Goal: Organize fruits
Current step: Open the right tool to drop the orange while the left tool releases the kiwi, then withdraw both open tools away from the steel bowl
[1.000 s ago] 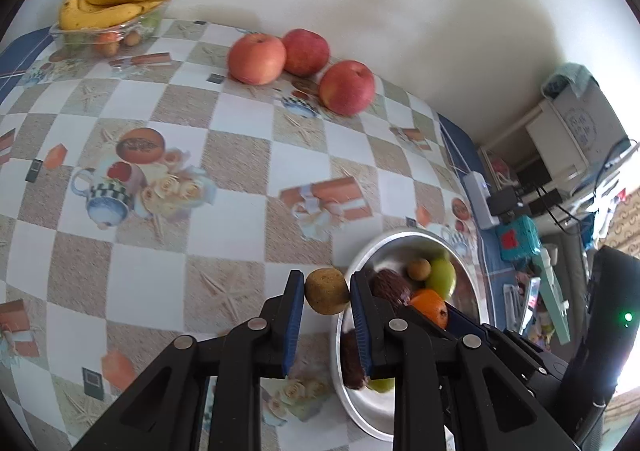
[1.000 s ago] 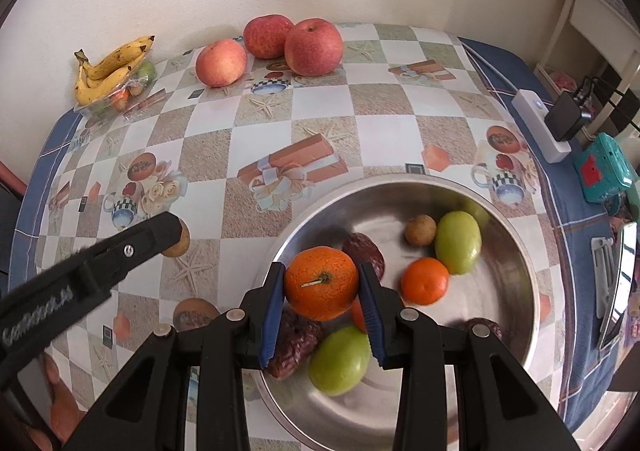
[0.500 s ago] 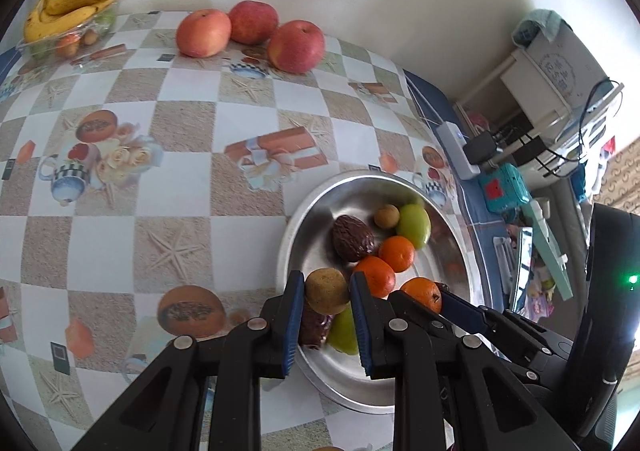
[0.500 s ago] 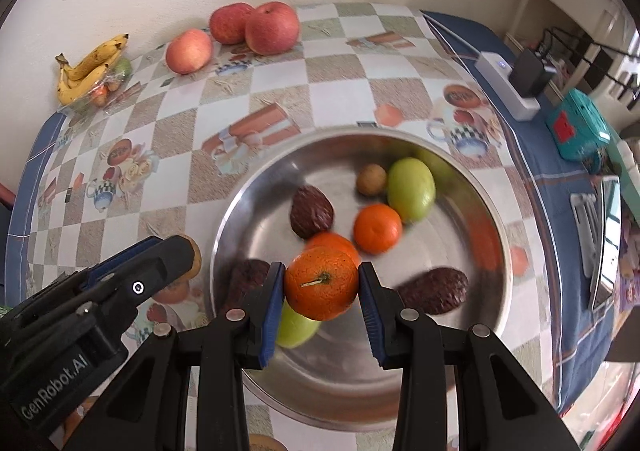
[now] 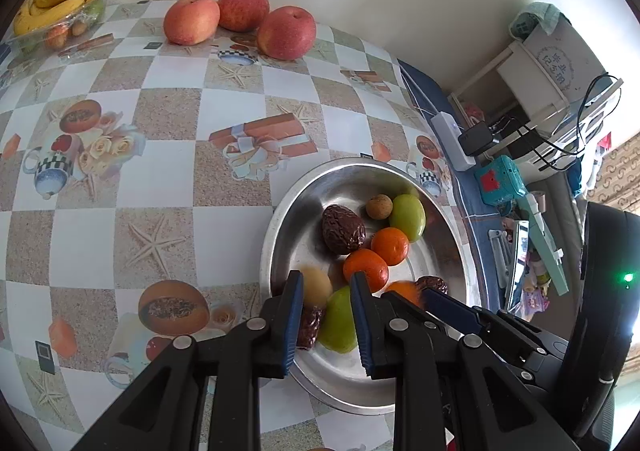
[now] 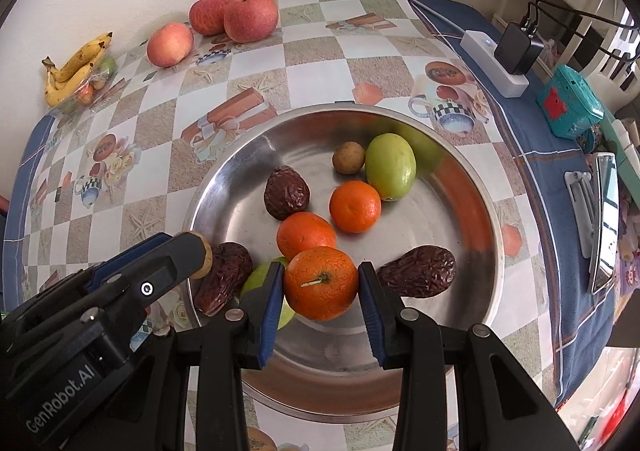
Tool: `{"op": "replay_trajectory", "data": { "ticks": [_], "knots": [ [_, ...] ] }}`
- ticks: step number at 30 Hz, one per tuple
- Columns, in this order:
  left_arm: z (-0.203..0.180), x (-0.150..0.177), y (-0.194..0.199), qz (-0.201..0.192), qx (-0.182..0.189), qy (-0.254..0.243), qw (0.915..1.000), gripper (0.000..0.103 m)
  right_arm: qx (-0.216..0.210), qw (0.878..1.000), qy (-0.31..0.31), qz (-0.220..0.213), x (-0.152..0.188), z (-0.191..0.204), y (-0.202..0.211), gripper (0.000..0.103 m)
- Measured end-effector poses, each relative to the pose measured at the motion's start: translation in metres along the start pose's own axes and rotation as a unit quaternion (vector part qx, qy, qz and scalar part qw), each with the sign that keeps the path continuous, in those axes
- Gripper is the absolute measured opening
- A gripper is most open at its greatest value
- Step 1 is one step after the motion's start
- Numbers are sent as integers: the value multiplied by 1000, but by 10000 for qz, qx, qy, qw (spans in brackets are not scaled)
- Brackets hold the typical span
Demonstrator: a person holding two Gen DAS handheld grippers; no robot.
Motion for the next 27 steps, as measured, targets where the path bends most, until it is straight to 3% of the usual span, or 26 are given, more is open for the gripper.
{"op": "replay_trajectory", "data": {
  "ticks": [7,9,11,14,15,17,19,21,23,27],
  "knots": [
    [7,0,5,-27,-73,127,9999,30,11,10000,-16,-27,0,0,0,40],
    [13,1,8,-25,-251,192,9995,41,13,10000,-19,-10,0,0,-1,40],
    [25,4,13,-27,-659,322,9973,71,16,10000,-23,2,0,-1,-1,40],
    [44,8,20,-45,-1041,568,9929,79,23,10000,-25,-3,0,-1,-1,41],
    [51,10,23,-26,-1139,644,9914,80,37,10000,-25,-4,0,-1,-1,43],
    [65,14,29,-14,-1438,735,9869,93,51,10000,-31,1,1,-1,-1,64],
    [72,18,38,-90,-1753,667,9822,102,38,10000,-18,-10,2,0,-2,70],
    [76,19,46,-174,-1954,581,9789,103,67,10000,41,-17,3,1,-3,72],
    [79,21,54,-242,-2103,484,9761,103,154,9998,120,-62,5,4,-4,87],
    [87,28,64,-214,-2270,452,9726,103,200,9995,191,-169,8,9,-3,90]
  ]
}}
Point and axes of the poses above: each gripper's, at about its wrist camera, not at the fingertips, and y roughly against the way its jaws point, z to its left, x to its underside, the point moved 5 cm from there along -y, roughly the way its jaws point, and after that the axes turned 15 degrees about x, right-handed, at the moved point
